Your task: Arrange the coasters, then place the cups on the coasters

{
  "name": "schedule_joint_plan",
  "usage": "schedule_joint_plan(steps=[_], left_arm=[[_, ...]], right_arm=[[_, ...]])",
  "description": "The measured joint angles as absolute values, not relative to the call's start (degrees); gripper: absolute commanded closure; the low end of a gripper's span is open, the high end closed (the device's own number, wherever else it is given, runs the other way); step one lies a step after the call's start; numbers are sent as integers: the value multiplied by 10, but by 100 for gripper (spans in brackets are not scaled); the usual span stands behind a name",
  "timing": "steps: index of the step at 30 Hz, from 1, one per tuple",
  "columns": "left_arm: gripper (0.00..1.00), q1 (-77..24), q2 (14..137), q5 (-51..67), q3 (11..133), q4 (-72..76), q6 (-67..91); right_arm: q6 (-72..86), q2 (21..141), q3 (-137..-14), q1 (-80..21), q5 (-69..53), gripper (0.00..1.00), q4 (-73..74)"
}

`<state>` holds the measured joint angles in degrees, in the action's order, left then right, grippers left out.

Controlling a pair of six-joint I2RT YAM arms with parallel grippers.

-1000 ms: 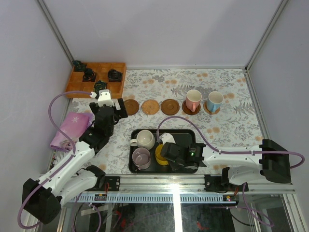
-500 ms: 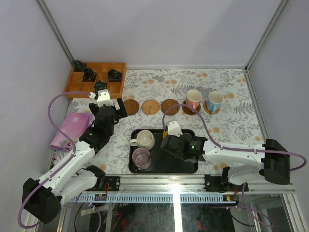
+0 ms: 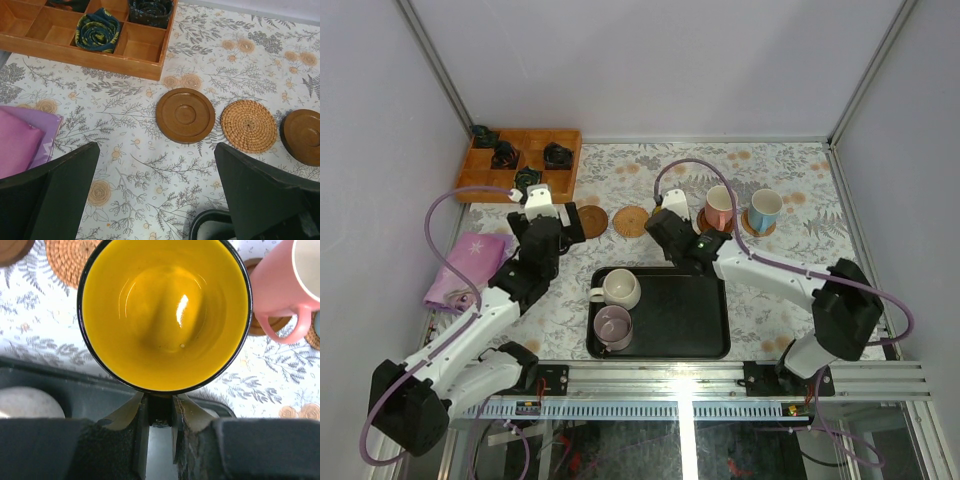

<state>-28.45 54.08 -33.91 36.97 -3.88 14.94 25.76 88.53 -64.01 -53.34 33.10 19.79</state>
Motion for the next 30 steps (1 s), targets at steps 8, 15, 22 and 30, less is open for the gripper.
schedule_joint_plan(steps=[8,15,22,30], left_arm=[[0,-284,586,-338,418,-35,149],[0,-284,603,-327,422,-30,149],[0,-284,622,-323,423,-30,147],[0,-282,630,-315,423,-30,145]], right_arm=[[255,955,-680,-479,290,100,164],[250,1020,-701,-437,267,100,148],[240,1064,-734,-423,253,100,134],[240,1069,-742,-411,241,100,127]])
